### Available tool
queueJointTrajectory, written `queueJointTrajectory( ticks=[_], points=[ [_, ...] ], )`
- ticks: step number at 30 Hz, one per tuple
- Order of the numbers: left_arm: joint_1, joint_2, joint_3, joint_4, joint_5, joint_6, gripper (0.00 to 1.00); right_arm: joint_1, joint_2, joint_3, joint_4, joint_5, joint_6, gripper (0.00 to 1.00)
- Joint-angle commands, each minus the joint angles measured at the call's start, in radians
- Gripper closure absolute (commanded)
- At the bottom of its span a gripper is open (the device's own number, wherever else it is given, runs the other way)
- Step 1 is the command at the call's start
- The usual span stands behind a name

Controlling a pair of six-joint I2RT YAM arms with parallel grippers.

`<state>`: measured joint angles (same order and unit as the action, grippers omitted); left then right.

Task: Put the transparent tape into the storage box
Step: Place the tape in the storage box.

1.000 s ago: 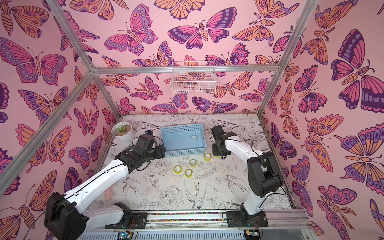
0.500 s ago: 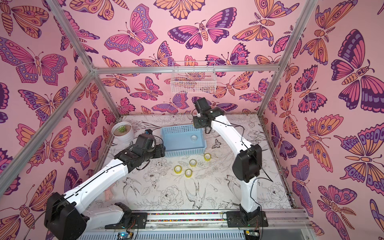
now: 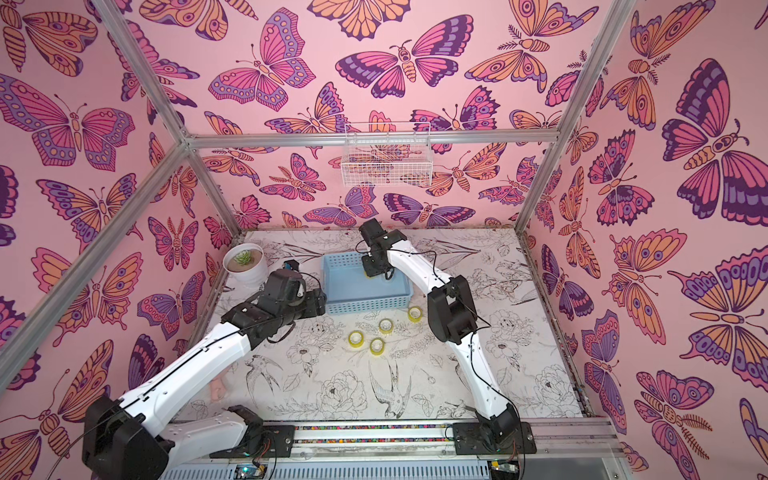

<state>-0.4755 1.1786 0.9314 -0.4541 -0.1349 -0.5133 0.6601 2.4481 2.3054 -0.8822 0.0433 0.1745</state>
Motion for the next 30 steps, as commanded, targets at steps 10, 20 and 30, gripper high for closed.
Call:
queueJointTrajectory(
  ticks=[10, 20, 30],
  points=[
    [0.039, 0.012, -0.013, -0.029, 0.040, 0.009, 0.21, 0.005, 0.129, 0.118, -0.019, 0.037, -0.031, 1.00],
    [0.048, 0.008, -0.020, -0.029, 0.040, 0.007, 0.19, 0.003, 0.144, 0.126, -0.031, 0.072, -0.029, 0.73],
    [0.051, -0.011, -0.036, -0.029, 0.042, 0.010, 0.18, 0.003, 0.094, 0.150, -0.013, 0.070, -0.030, 0.68]
  ],
)
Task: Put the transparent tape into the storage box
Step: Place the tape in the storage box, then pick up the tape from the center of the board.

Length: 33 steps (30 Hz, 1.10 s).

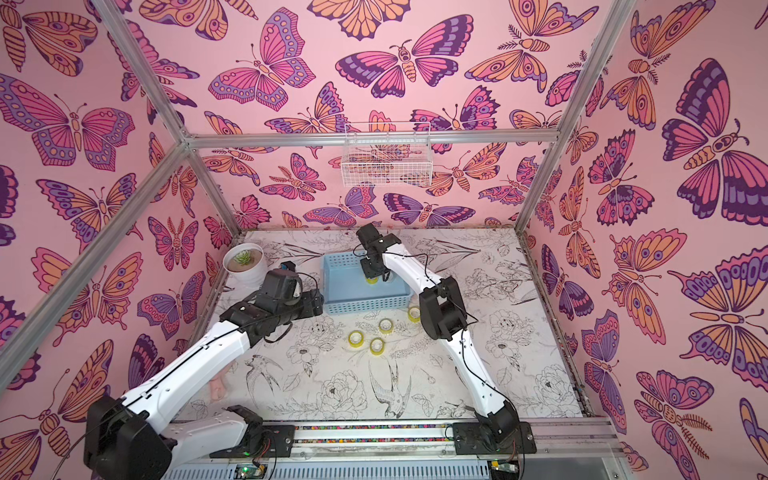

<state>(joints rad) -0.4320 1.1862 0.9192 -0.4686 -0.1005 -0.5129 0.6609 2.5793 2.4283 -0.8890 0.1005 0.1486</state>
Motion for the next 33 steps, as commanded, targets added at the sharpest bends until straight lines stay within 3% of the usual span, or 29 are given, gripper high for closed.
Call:
queueJointTrajectory(
  ticks=[1, 6, 11, 18, 25, 33],
  points=[
    [0.007, -0.023, -0.029, -0.014, 0.012, 0.013, 0.18, 0.003, -0.049, 0.030, -0.008, 0.016, -0.005, 0.68],
    [0.006, -0.066, -0.074, -0.018, 0.086, 0.027, 0.19, 0.004, -0.154, -0.005, -0.022, 0.038, -0.007, 0.68],
    [-0.036, -0.093, -0.103, -0.045, 0.149, 0.029, 0.20, 0.003, -0.333, -0.156, -0.027, 0.056, 0.020, 0.68],
    [-0.151, 0.074, -0.081, -0.066, 0.157, -0.017, 0.21, 0.006, -0.592, -0.416, -0.015, 0.038, 0.076, 0.68],
    [-0.185, 0.284, -0.035, -0.060, 0.129, -0.057, 0.26, 0.011, -0.795, -0.641, 0.055, 0.069, 0.096, 0.69],
    [-0.232, 0.359, 0.045, -0.050, 0.092, -0.055, 0.27, 0.011, -0.891, -0.726, 0.055, 0.103, 0.098, 0.70]
  ],
)
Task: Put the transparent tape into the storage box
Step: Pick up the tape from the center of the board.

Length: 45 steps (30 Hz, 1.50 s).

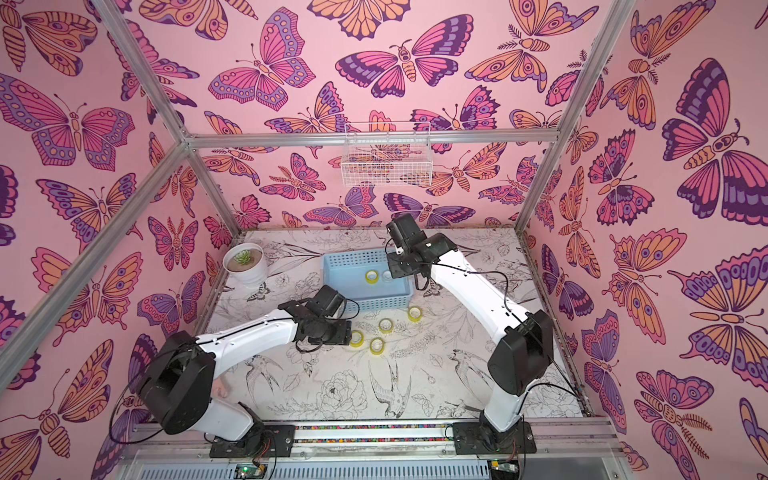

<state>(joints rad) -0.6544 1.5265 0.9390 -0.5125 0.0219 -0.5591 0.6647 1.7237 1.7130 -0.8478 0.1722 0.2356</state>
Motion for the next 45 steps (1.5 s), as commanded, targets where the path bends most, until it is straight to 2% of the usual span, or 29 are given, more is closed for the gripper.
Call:
queueJointTrajectory(
  ticks=[1, 6, 10, 19, 22, 27, 33, 39, 45],
  points=[
    [-0.011, 0.035, 0.029, -0.004, -0.031, -0.008, 0.27, 0.007, -0.043, -0.018, 0.019, 0.035, 0.011, 0.71],
    [-0.031, 0.115, 0.041, 0.002, -0.050, -0.017, 0.30, 0.008, -0.072, -0.045, 0.024, 0.048, 0.005, 0.71],
    [-0.033, 0.167, 0.046, 0.018, -0.053, -0.024, 0.36, 0.008, -0.081, -0.050, 0.024, 0.055, -0.002, 0.72],
    [-0.034, 0.210, 0.069, 0.048, -0.055, -0.024, 0.39, 0.009, -0.077, -0.046, 0.024, 0.053, -0.015, 0.73],
    [-0.035, 0.221, 0.067, 0.048, -0.051, -0.030, 0.45, 0.008, -0.076, -0.044, 0.021, 0.058, -0.018, 0.73],
    [-0.040, 0.199, 0.033, 0.048, -0.039, -0.045, 0.60, 0.006, -0.083, -0.044, 0.024, 0.069, -0.021, 0.74],
    [-0.064, 0.162, -0.016, 0.047, -0.026, -0.070, 0.65, 0.006, -0.082, -0.043, 0.026, 0.067, -0.020, 0.74],
    [-0.091, 0.123, -0.047, 0.039, -0.031, -0.076, 0.80, 0.006, -0.093, -0.043, 0.025, 0.069, -0.012, 0.75],
    [-0.091, 0.081, -0.053, 0.027, -0.052, -0.082, 0.84, 0.006, -0.098, -0.041, 0.026, 0.067, -0.008, 0.75]
  ],
)
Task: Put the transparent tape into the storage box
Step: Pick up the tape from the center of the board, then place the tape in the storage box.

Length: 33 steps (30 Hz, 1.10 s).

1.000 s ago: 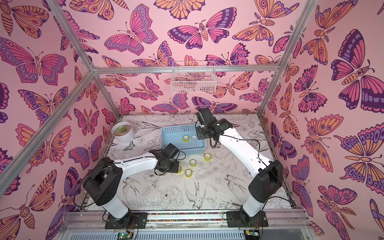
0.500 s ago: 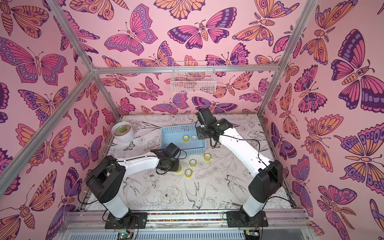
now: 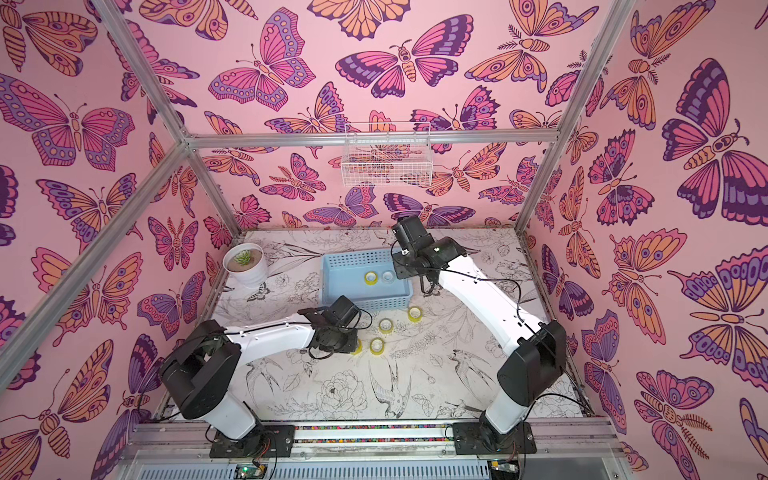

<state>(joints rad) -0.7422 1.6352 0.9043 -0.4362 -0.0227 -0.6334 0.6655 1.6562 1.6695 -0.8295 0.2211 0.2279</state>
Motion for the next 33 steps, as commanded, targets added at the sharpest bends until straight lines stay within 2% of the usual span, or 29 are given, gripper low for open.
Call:
queueJointTrajectory(
  ticks=[1, 8, 12, 16, 22, 26, 33],
  points=[
    [-0.003, -0.037, -0.016, -0.054, -0.013, -0.008, 0.84, 0.005, -0.032, 0.003, 0.007, 0.019, 0.000, 0.75],
    [-0.003, -0.153, 0.073, -0.167, -0.081, 0.014, 0.88, 0.005, -0.034, 0.008, 0.009, 0.020, 0.000, 0.75],
    [-0.002, -0.215, 0.189, -0.262, -0.113, 0.030, 0.88, 0.005, -0.021, 0.009, 0.009, 0.021, -0.005, 0.75],
    [0.013, -0.220, 0.341, -0.373, -0.138, 0.067, 0.88, 0.004, -0.010, -0.005, 0.019, 0.033, -0.001, 0.76],
    [0.105, -0.133, 0.533, -0.450, -0.110, 0.150, 0.88, -0.003, -0.001, -0.033, 0.041, 0.034, 0.014, 0.76],
    [0.172, -0.007, 0.616, -0.444, -0.116, 0.186, 0.88, -0.013, -0.001, -0.048, 0.056, 0.020, 0.020, 0.76],
    [0.231, 0.227, 0.760, -0.420, -0.079, 0.230, 0.88, -0.031, 0.002, -0.057, 0.069, 0.002, 0.029, 0.76]
  ],
)
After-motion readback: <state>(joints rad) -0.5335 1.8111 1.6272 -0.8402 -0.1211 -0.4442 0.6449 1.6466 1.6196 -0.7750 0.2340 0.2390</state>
